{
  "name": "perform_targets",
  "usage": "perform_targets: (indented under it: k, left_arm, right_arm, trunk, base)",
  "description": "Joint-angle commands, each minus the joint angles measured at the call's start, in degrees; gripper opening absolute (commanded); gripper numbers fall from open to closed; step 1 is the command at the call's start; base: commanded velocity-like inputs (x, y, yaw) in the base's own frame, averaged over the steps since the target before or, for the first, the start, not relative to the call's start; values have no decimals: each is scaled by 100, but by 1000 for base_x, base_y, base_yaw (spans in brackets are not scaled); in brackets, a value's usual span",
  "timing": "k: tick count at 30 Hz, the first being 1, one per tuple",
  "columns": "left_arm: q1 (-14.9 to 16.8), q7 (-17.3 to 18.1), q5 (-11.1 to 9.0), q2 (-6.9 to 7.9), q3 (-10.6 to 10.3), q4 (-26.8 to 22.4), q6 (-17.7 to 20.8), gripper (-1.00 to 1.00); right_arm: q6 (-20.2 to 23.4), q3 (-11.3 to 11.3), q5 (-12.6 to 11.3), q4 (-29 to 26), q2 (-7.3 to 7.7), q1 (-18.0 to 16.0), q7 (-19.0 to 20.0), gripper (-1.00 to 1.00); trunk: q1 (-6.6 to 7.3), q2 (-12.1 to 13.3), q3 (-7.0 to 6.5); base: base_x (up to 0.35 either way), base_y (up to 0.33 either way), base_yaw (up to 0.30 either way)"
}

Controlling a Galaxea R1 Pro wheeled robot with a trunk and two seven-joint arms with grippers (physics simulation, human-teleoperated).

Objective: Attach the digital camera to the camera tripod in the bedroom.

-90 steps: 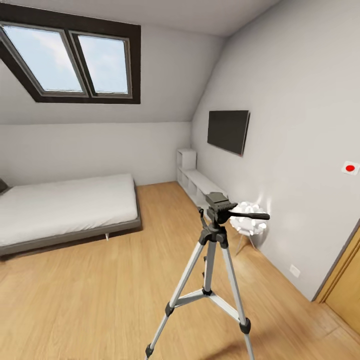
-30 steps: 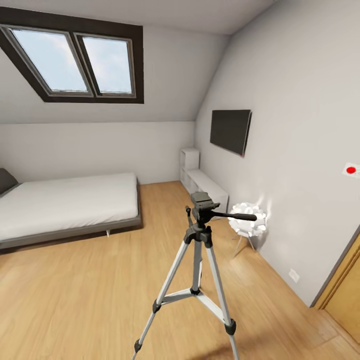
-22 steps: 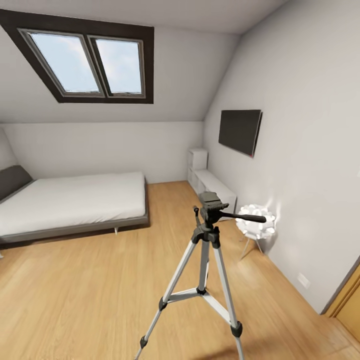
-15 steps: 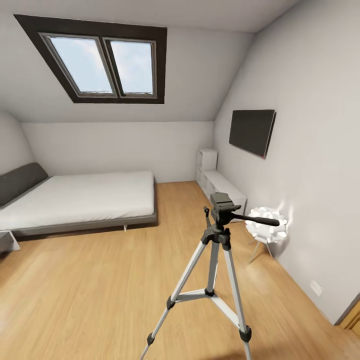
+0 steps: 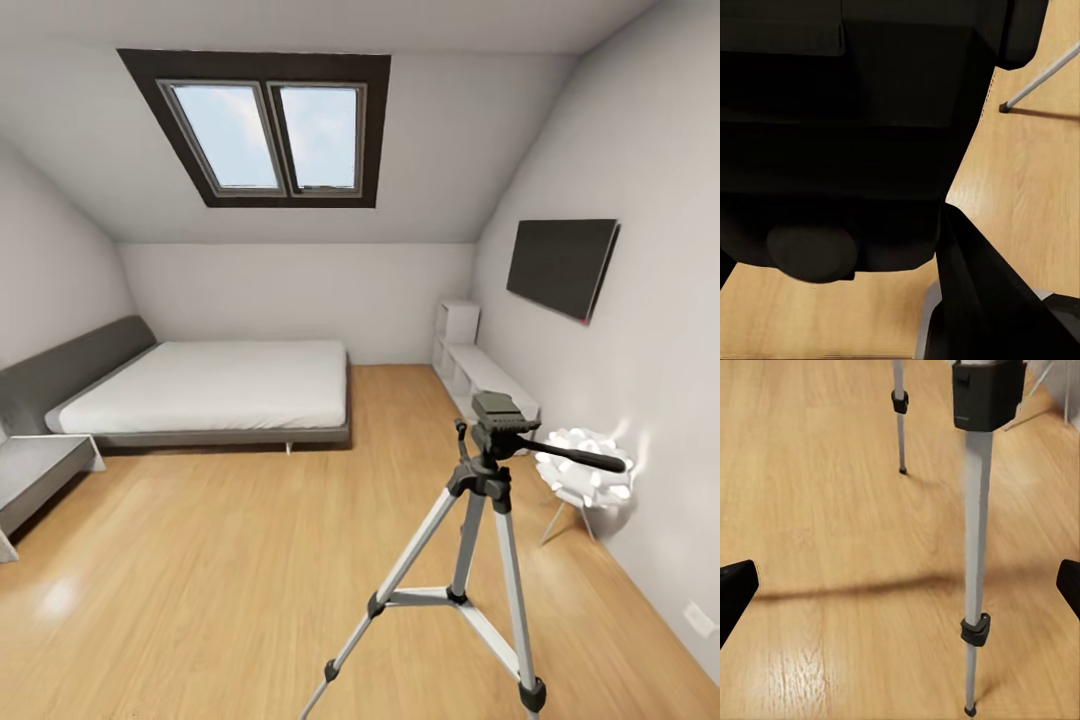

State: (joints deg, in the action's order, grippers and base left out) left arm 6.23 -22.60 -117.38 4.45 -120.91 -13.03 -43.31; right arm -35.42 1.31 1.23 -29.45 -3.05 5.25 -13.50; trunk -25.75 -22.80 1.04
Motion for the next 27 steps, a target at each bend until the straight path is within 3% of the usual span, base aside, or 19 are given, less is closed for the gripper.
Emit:
perform_targets:
  k: [1,10,16,27]
  left_arm:
    - [11,-69,13,4,-46,-24,-11,-100]
    - [10,-67,13,3,-47,-24,-5,-100]
    - [11,-62,13,3,-53,-24,1,-100]
    - [10,-64,16,3,-51,-17,7,-100]
  right_arm:
    - [1,15,15,-15,2,2,-38,100]
    - [-427,11,30,-130,32,2,-38,100]
    - [-654,-4,33,-560,148,-4,-58,100]
    - [314,-16,27,-1417,232,-2,-64,100]
  trunk:
    - [-4,-12,11]
    - [-4,-12,11]
    - [-4,-12,11]
    - [-4,-12,11]
  base:
    - [0,0,284]
    - [0,0,126]
    - [0,0,9]
    - [0,0,0]
